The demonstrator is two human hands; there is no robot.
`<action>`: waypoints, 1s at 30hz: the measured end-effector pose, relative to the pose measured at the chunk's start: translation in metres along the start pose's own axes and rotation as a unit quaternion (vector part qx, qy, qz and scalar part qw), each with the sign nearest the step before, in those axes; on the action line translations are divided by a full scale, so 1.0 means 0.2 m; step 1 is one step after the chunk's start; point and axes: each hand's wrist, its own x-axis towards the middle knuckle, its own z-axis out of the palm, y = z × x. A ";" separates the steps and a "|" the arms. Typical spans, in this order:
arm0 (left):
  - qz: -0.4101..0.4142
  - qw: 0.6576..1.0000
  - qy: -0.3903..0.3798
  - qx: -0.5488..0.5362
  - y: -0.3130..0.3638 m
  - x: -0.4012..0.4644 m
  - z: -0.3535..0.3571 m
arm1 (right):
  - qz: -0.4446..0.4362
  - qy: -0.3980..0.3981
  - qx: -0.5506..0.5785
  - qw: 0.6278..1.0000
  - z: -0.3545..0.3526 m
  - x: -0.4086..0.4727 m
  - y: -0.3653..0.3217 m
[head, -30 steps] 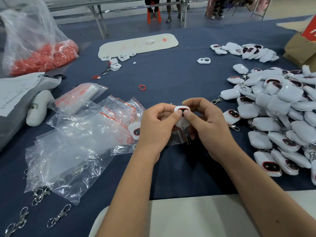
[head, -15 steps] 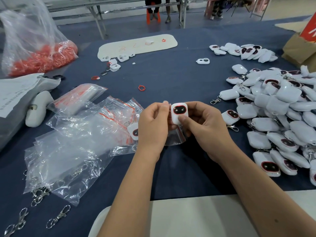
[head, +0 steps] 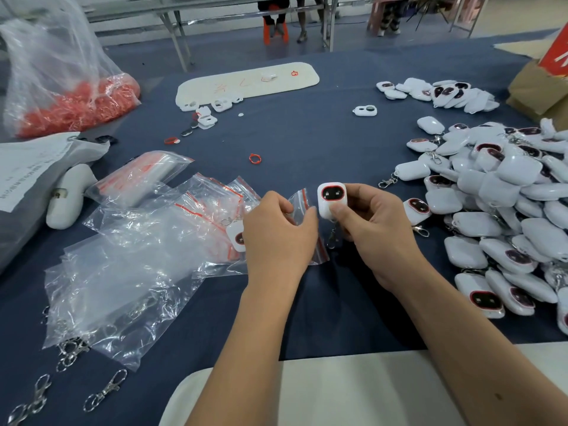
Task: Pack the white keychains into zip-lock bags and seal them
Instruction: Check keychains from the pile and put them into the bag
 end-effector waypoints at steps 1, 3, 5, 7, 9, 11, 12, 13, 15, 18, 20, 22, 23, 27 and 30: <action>0.002 1.000 -0.003 0.006 0.00 0.00 0.00 | 0.005 0.003 -0.001 1.000 0.00 0.00 0.00; 0.006 1.000 -0.007 0.015 0.00 0.00 0.00 | 0.015 0.010 -0.009 1.000 0.00 0.01 0.01; 0.009 1.000 -0.006 0.020 0.00 0.00 0.00 | 0.021 0.018 -0.018 0.999 0.00 0.01 0.01; 0.009 1.000 -0.004 0.021 0.01 0.00 0.00 | 0.020 0.023 -0.016 0.999 0.00 0.01 0.01; 0.008 1.000 -0.003 0.020 0.01 0.00 0.00 | 0.010 0.022 -0.018 1.000 0.01 0.01 0.01; 0.005 1.000 -0.004 0.007 0.01 0.00 -0.01 | -0.002 0.022 -0.022 1.000 0.01 0.00 0.00; 0.003 1.000 -0.006 -0.002 0.00 0.00 -0.01 | -0.007 0.022 -0.024 0.999 0.01 0.00 0.00; 0.000 1.000 -0.007 -0.008 0.00 0.00 -0.02 | -0.012 0.022 -0.025 0.999 0.01 0.00 0.00; -0.002 1.000 -0.009 -0.018 -0.01 0.01 -0.02 | -0.015 0.021 -0.030 0.999 0.01 0.00 0.00; 0.008 0.999 -0.008 -0.030 -0.01 0.02 -0.02 | -0.014 0.019 -0.039 0.999 0.02 -0.01 -0.01; 0.014 0.999 -0.016 -0.037 -0.01 0.02 -0.01 | -0.023 0.014 -0.010 1.000 0.02 -0.02 -0.03; 0.015 0.998 -0.035 -0.042 -0.01 0.02 -0.01 | -0.027 0.003 0.049 0.998 0.03 -0.03 -0.06; 0.012 0.998 -0.045 -0.048 -0.01 0.02 -0.01 | -0.029 -0.001 0.061 0.998 0.03 -0.03 -0.06; 0.017 0.997 -0.055 -0.056 0.00 0.01 0.00 | -0.006 -0.009 0.043 0.999 0.02 -0.04 -0.06; 0.046 0.997 -0.025 -0.063 0.00 0.01 -0.01 | -0.022 -0.009 -0.052 0.998 0.04 -0.04 -0.06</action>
